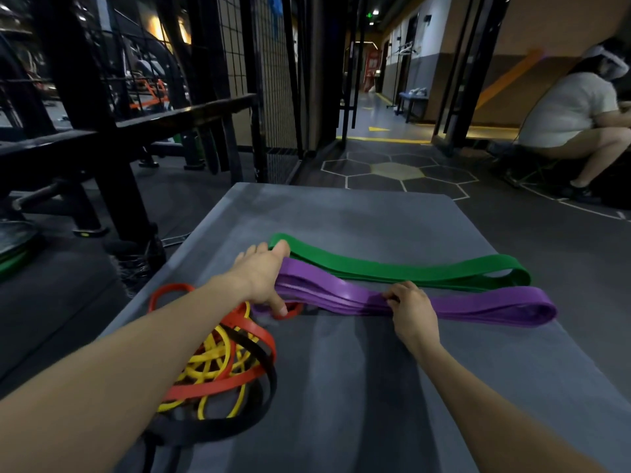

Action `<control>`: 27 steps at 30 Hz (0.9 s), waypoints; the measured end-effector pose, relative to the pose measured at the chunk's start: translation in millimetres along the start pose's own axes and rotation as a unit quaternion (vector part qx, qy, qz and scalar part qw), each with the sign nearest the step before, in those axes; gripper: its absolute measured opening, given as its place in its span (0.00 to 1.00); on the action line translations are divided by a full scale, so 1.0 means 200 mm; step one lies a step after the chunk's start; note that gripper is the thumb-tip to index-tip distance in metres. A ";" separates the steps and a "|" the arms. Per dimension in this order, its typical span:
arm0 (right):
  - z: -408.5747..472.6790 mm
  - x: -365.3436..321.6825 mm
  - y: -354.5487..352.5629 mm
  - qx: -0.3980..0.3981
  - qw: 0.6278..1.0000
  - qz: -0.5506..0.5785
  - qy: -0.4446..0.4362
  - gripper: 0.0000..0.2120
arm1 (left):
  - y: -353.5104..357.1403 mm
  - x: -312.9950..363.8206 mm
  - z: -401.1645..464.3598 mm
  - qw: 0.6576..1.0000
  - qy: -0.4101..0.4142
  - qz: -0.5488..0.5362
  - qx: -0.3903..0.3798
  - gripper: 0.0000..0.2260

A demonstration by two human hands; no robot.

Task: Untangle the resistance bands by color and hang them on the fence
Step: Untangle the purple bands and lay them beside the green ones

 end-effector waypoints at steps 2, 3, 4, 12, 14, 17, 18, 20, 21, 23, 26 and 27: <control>0.00 0.00 0.00 -0.002 1.000 -0.002 -0.004 0.08 | -0.02 0.01 0.00 0.999 0.011 0.045 -0.026 0.39; 0.00 0.00 -0.01 -0.003 1.000 -0.003 -0.005 0.07 | -0.02 0.01 0.00 0.998 0.011 0.051 -0.043 0.37; 0.00 0.00 -0.01 -0.005 1.000 -0.005 -0.004 0.07 | -0.01 0.00 0.00 0.997 0.006 0.050 -0.060 0.36; 0.00 0.00 -0.02 -0.017 1.000 -0.024 -0.007 0.08 | 0.11 0.00 -0.03 0.982 -0.016 0.147 -0.120 0.33; 0.01 0.00 -0.03 -0.019 0.999 -0.031 -0.011 0.08 | 0.12 0.00 -0.03 0.976 -0.010 0.179 -0.119 0.29; 0.02 -0.02 -0.04 -0.033 0.998 -0.051 -0.015 0.09 | 0.13 0.01 -0.02 0.970 0.002 0.213 -0.115 0.23; 0.02 -0.03 -0.05 -0.040 0.997 -0.065 -0.013 0.09 | 0.13 0.01 -0.02 0.971 0.003 0.210 -0.113 0.22; 0.02 -0.05 -0.07 -0.049 0.994 -0.097 -0.016 0.11 | 0.12 0.00 -0.02 0.978 0.003 0.179 -0.109 0.21; 0.02 -0.07 -0.08 -0.048 0.993 -0.108 -0.024 0.14 | 0.11 0.00 -0.02 0.981 0.003 0.160 -0.106 0.21; 0.00 -0.13 -0.07 -0.039 0.993 -0.104 -0.049 0.18 | 0.09 -0.01 -0.02 0.984 0.004 0.145 -0.099 0.20; -0.06 -0.28 -0.03 -0.069 0.988 -0.052 -0.124 0.16 | 0.09 -0.01 -0.02 0.982 0.005 0.162 -0.100 0.19; -0.08 -0.33 0.00 -0.097 0.983 -0.052 -0.145 0.16 | 0.10 -0.01 -0.02 0.980 0.006 0.173 -0.101 0.18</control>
Point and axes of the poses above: each hand's wrist, its own z-axis towards the middle knuckle, its own y-axis out of the palm, x = y × z, the point moved 1 cm from there along z, towards the middle knuckle, and after that the axes turned 11 degrees about y, right-handed, at the moved point
